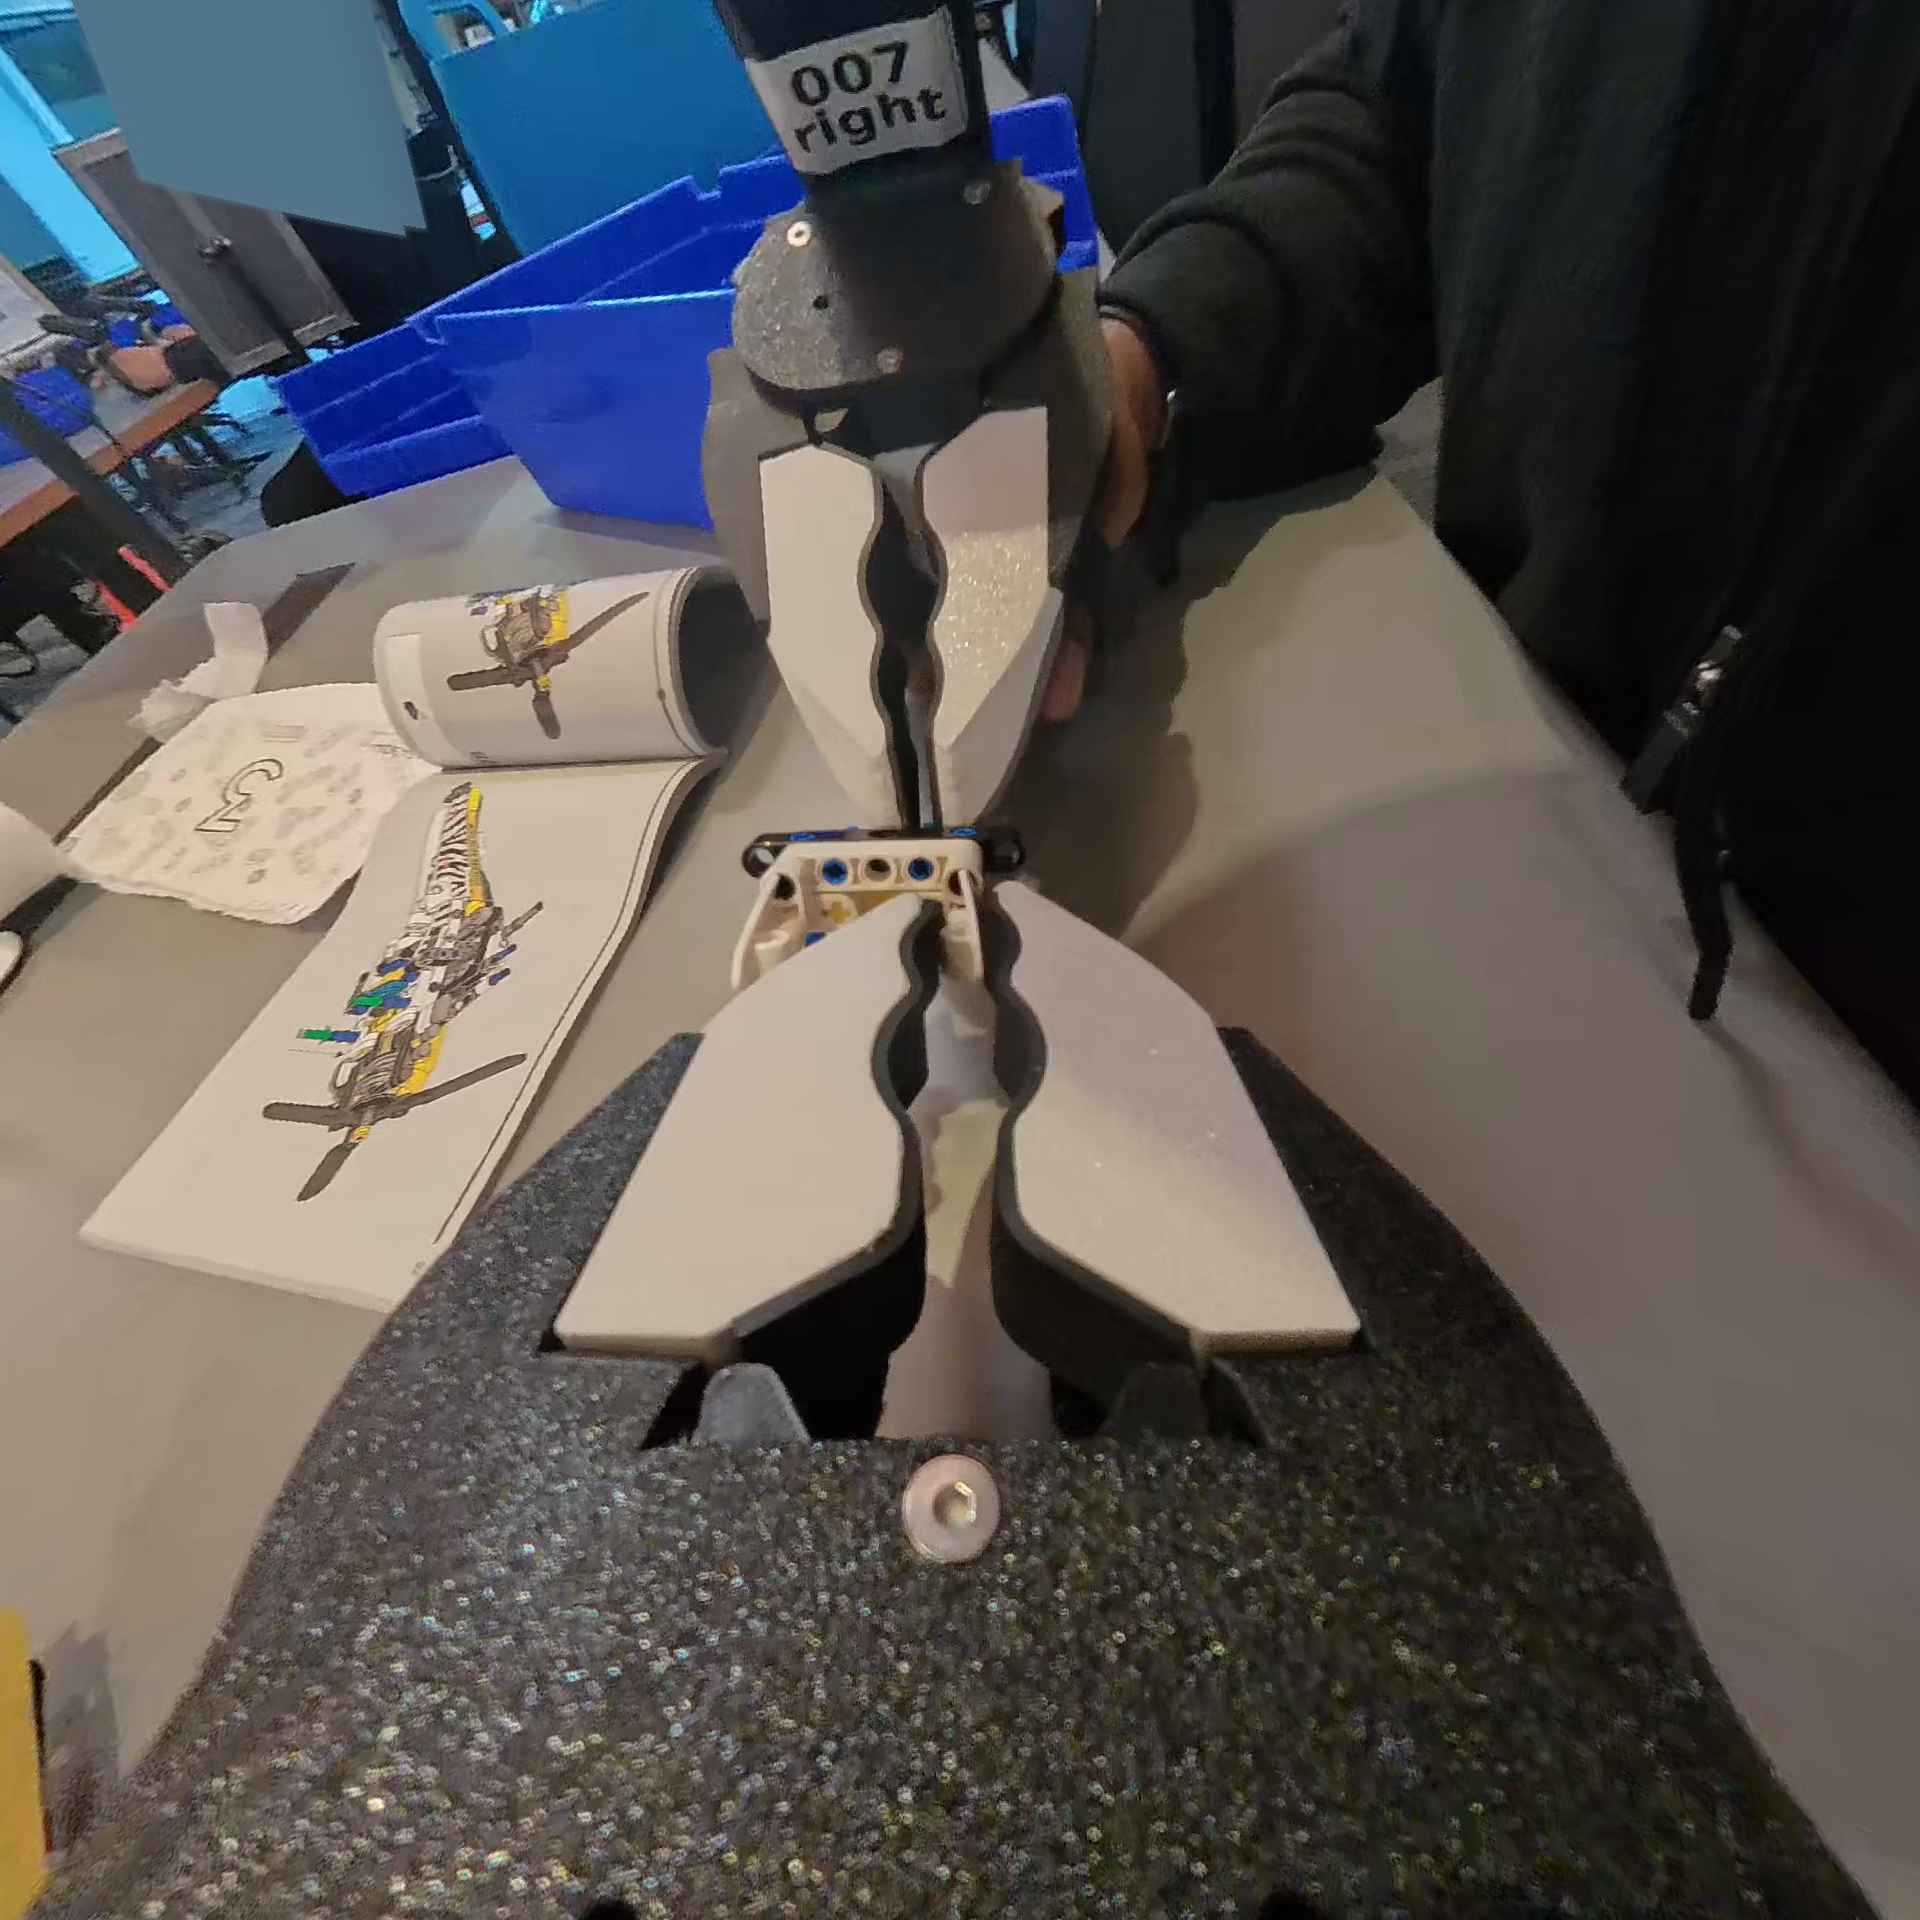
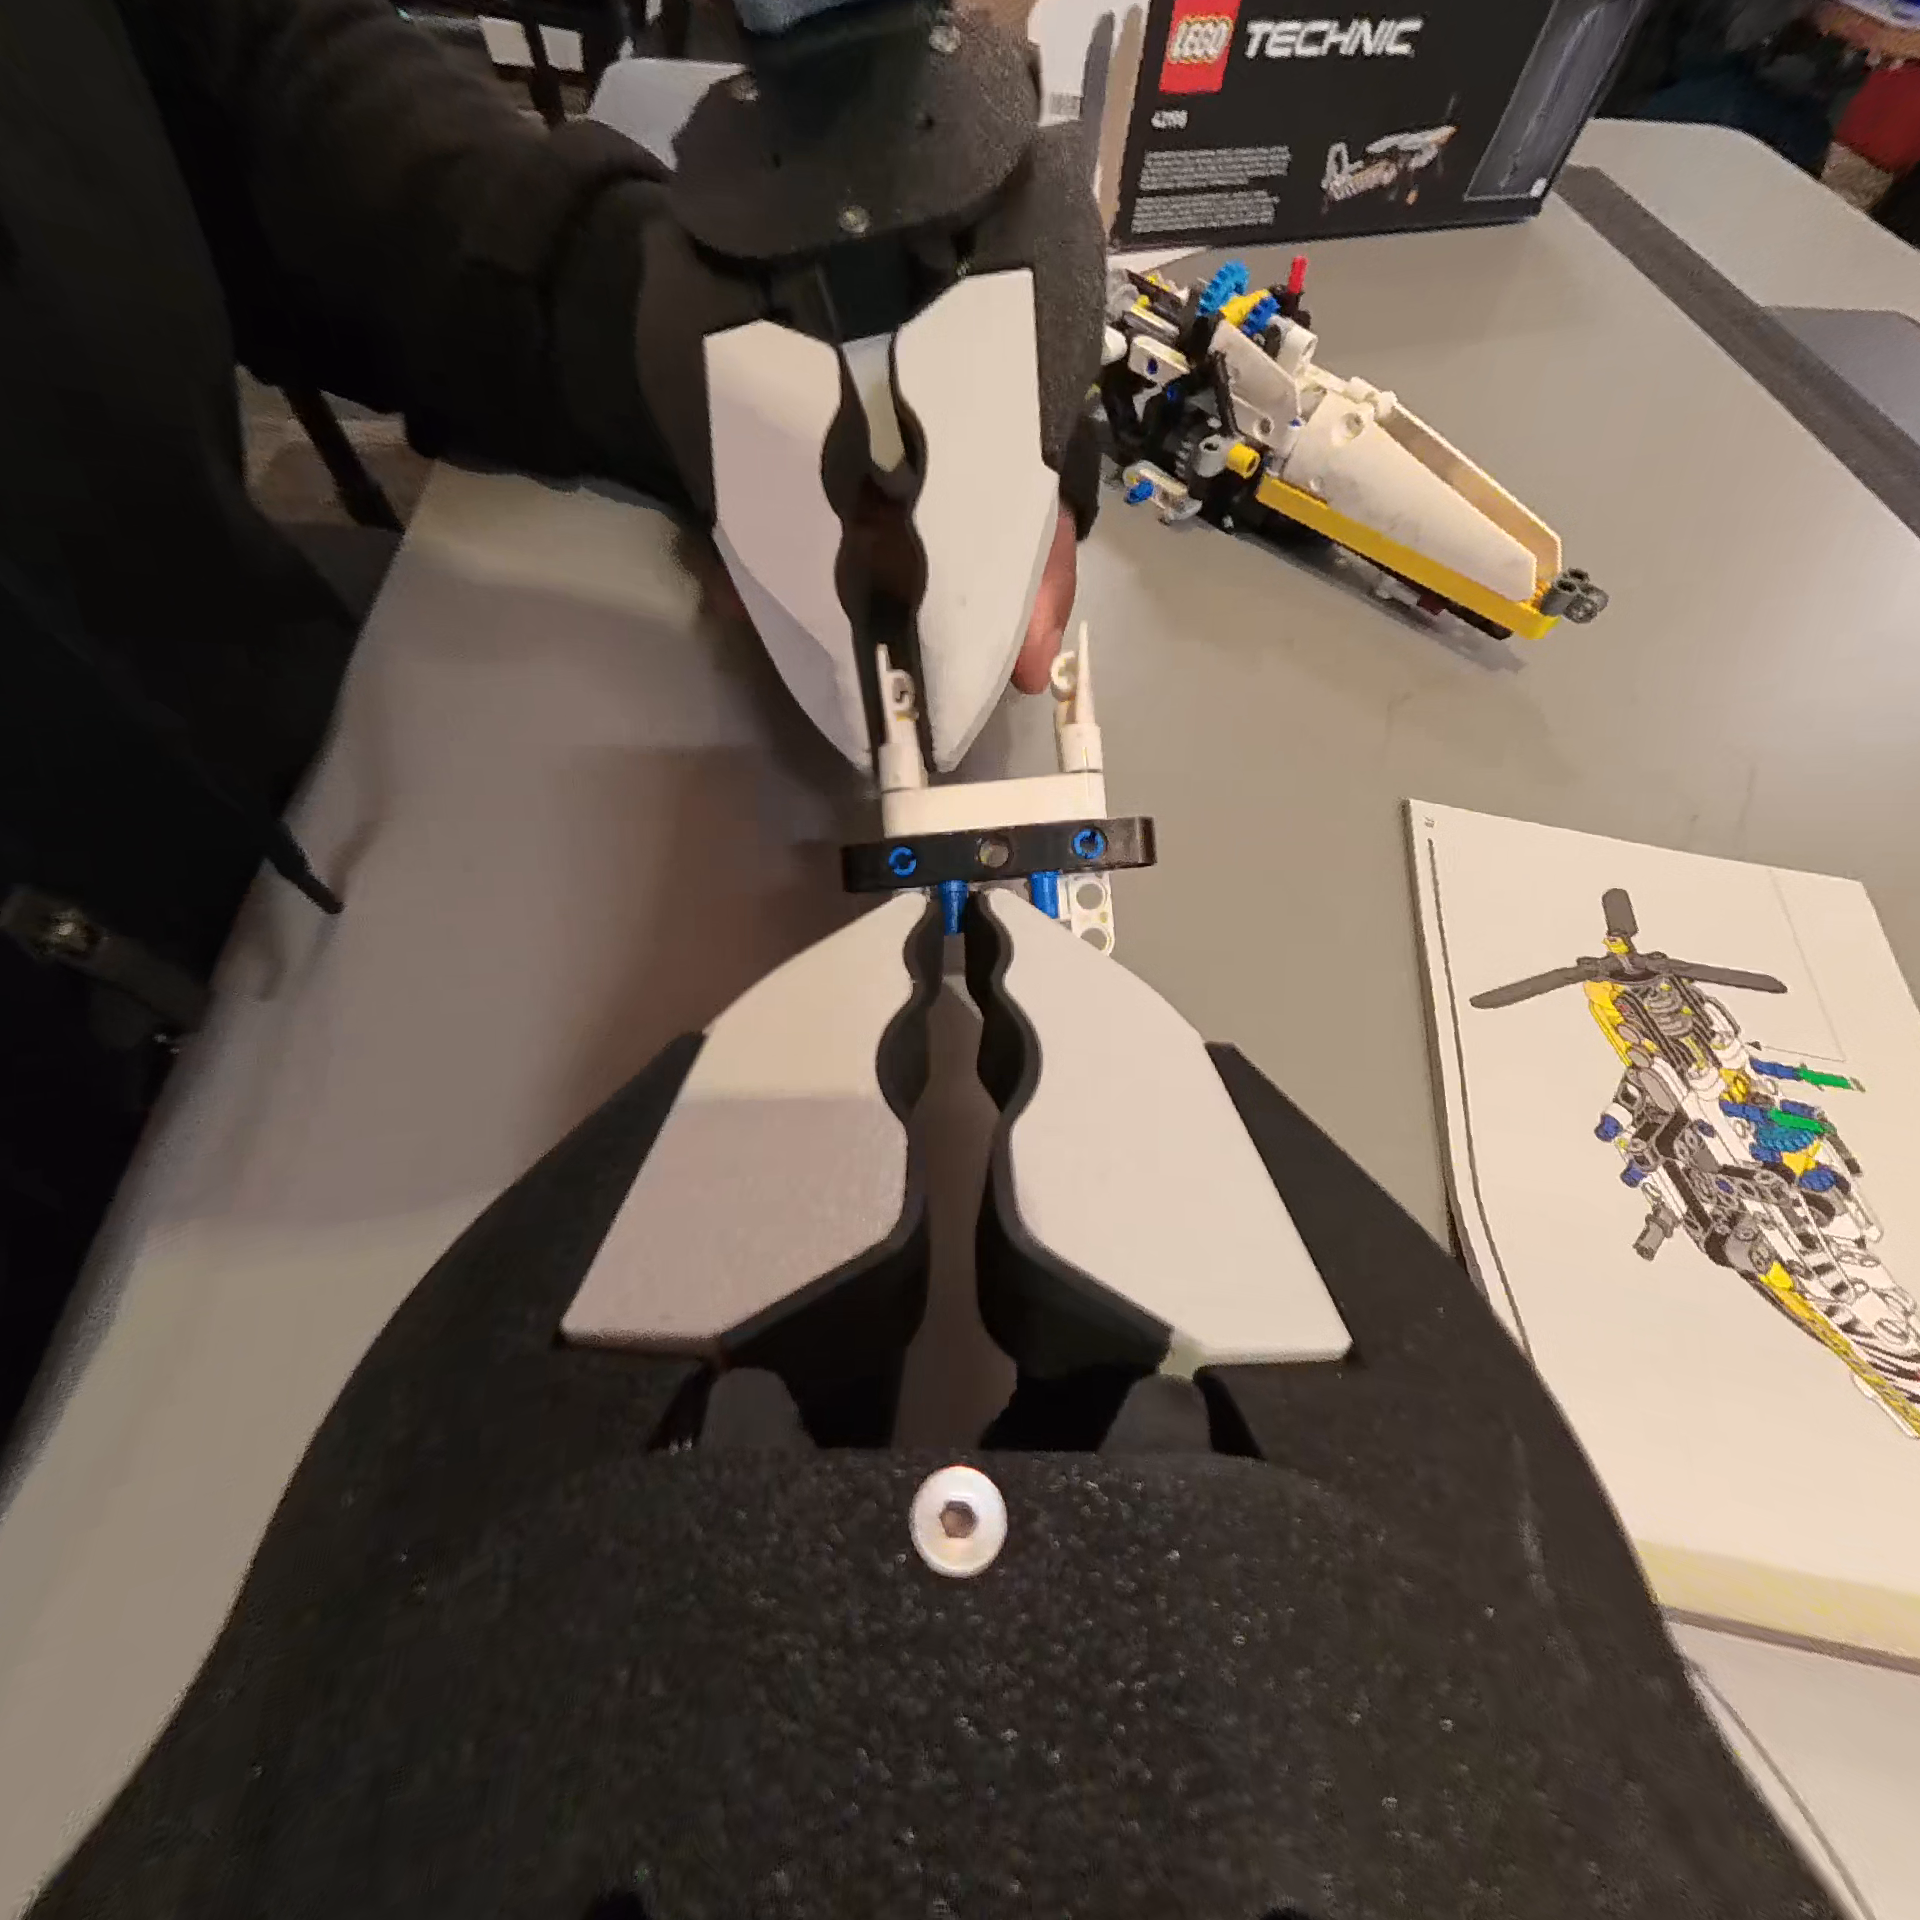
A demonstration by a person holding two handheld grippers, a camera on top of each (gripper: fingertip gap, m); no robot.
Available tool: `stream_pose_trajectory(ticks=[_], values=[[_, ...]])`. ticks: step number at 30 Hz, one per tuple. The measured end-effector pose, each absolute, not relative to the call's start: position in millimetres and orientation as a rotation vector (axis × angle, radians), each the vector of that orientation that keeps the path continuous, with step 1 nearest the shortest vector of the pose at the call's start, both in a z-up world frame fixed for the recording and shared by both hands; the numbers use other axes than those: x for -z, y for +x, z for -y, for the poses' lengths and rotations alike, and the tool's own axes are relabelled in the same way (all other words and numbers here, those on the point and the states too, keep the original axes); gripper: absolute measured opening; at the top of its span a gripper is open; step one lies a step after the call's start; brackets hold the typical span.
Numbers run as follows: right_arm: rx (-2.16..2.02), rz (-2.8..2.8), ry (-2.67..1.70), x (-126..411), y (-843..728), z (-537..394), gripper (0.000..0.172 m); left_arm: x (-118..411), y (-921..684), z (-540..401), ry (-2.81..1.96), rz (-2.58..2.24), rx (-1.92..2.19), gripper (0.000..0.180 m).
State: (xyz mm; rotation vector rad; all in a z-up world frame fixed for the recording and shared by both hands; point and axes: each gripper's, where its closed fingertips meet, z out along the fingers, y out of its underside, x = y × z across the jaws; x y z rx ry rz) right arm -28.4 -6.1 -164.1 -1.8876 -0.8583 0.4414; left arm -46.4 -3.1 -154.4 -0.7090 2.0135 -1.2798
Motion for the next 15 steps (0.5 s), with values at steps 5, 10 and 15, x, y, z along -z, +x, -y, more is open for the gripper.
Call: stream_pose_trajectory(ticks=[5, 10, 15], values=[[-0.494, 0.884, -1.870, 164, -30, 12, 0.004, 156, -49, 6, -0.694, -2.044, 1.293, 0.010], [-0.496, 0.900, -1.859, 162, -30, 16, 0.004, 156, -50, 7, -0.684, -2.049, 1.300, 0.010], [-0.511, 0.898, -1.853, 161, -31, 18, 0.004, 156, -51, 8, -0.671, -2.054, 1.305, 0.010]])
